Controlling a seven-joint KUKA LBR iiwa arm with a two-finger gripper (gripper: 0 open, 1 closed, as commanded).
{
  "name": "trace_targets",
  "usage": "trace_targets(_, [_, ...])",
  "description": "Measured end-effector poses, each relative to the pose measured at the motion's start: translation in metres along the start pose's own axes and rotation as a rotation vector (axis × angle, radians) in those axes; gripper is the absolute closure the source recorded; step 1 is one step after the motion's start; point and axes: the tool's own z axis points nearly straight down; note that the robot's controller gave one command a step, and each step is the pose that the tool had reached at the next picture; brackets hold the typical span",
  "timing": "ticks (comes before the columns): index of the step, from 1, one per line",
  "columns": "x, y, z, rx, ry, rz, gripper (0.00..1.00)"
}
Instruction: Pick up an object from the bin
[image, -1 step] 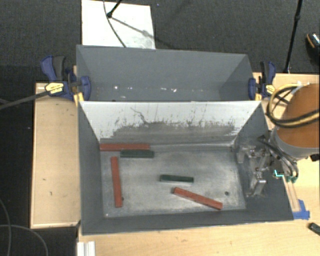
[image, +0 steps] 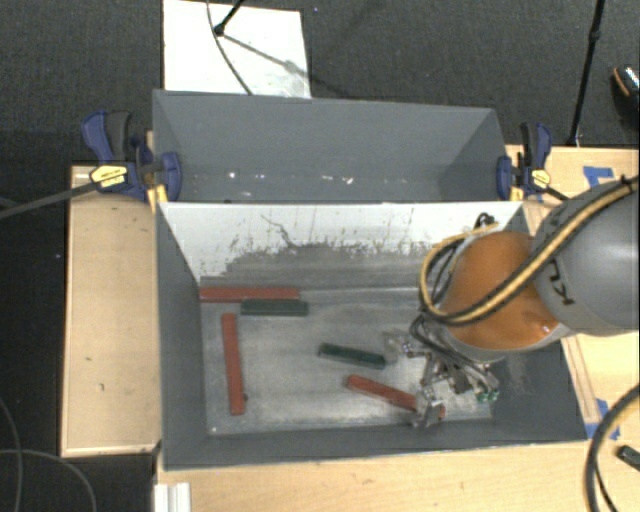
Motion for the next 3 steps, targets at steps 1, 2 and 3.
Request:
trace_targets(1, [-0.031,0.067,-0.033,-0.002,-0.003,-0.014,0.0])
trace_targets(2, [-0.029,0.041,-0.031,0.002,-0.001,0.098,0.0])
trace_targets(3, [-0.055,0.065,0.0,0.0,-0.001,0.21,0.0])
